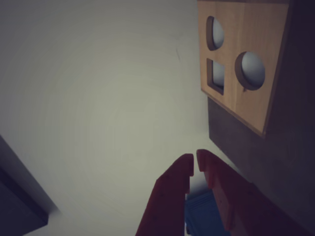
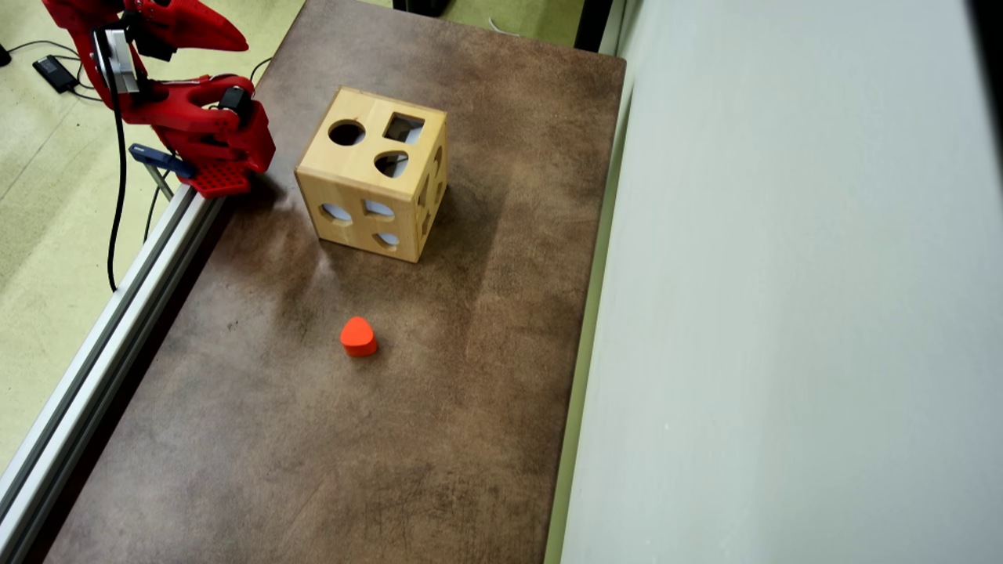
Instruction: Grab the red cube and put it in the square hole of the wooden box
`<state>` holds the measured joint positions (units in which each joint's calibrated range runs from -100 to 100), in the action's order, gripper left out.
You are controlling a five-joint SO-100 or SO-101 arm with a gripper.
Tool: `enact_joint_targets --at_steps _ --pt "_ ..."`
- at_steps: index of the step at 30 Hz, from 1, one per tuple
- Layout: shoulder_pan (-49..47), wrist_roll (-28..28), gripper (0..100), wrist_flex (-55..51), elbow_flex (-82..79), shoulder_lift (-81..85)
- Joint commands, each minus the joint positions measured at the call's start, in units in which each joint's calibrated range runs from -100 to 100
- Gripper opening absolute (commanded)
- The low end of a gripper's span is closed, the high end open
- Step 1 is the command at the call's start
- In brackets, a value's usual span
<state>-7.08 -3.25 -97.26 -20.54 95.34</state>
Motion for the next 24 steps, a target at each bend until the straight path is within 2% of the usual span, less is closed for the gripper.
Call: enact_joint_targets --at_steps 1,24 --pt "0.1 -0.29 2 -0.65 0.24 0.33" --pt "0.62 -0.05 2 -0.65 0.06 0.24"
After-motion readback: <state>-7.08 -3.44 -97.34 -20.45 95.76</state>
